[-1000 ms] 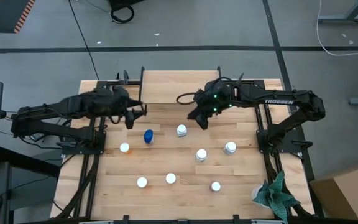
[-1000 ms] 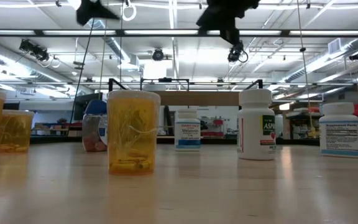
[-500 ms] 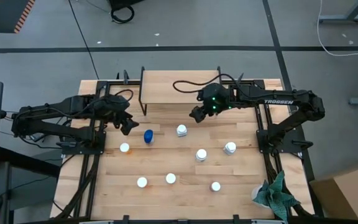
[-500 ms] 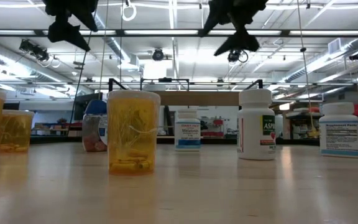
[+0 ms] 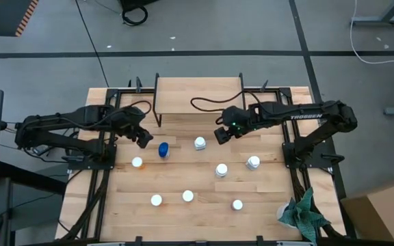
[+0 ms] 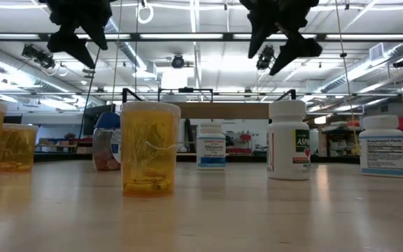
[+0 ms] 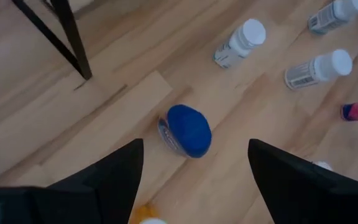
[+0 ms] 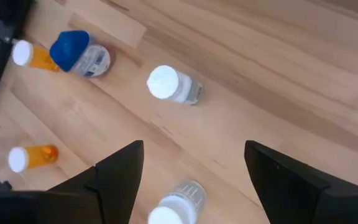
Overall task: Pick and place medicine bottles onto shelf by color
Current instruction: Put the white medicine bottle on the shelf
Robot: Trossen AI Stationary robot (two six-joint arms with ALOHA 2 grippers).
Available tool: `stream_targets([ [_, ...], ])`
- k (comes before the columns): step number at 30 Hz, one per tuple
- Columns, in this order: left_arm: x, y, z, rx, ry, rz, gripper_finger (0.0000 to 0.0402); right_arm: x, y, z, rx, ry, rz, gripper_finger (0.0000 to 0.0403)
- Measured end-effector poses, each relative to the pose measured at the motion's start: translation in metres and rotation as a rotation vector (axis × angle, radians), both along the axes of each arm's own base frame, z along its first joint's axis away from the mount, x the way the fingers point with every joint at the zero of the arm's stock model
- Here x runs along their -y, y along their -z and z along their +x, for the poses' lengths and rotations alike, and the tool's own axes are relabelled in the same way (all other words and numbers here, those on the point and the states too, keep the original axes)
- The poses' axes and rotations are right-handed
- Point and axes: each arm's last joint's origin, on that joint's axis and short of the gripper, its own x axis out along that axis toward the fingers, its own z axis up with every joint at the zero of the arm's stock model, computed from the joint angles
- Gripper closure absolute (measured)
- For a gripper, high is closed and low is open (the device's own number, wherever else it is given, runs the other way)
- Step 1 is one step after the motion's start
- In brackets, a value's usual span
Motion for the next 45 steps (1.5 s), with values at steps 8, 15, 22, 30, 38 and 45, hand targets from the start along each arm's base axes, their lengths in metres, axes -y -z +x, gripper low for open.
stream_targets([
  [8,-0.001,0.001,0.004,0.018,-0.046,-0.033,0.0108,-0.013,0.001,0.0,-0.016,-0.053,-0.009,0.0115],
  [15,-0.001,0.0,0.004,0.025,-0.039,-0.027,0.0108,-0.034,0.007,-0.001,-0.064,-0.094,0.012,0.0115],
  [22,-0.001,-0.003,0.008,0.081,-0.067,-0.044,0.0108,-0.044,0.031,0.004,-0.23,-0.02,0.096,0.0115],
  [30,-0.001,-0.004,0.009,0.093,-0.059,-0.038,0.0108,-0.066,0.055,-0.013,-0.573,-0.072,0.099,0.0115],
  [38,-0.001,-0.004,0.009,0.085,-0.038,-0.022,0.0108,-0.078,0.047,-0.027,-0.604,-0.141,0.044,0.0115],
  [45,-0.001,-0.003,0.008,0.08,-0.038,-0.023,0.0108,-0.078,0.047,-0.026,-0.582,-0.125,0.011,0.0115],
])
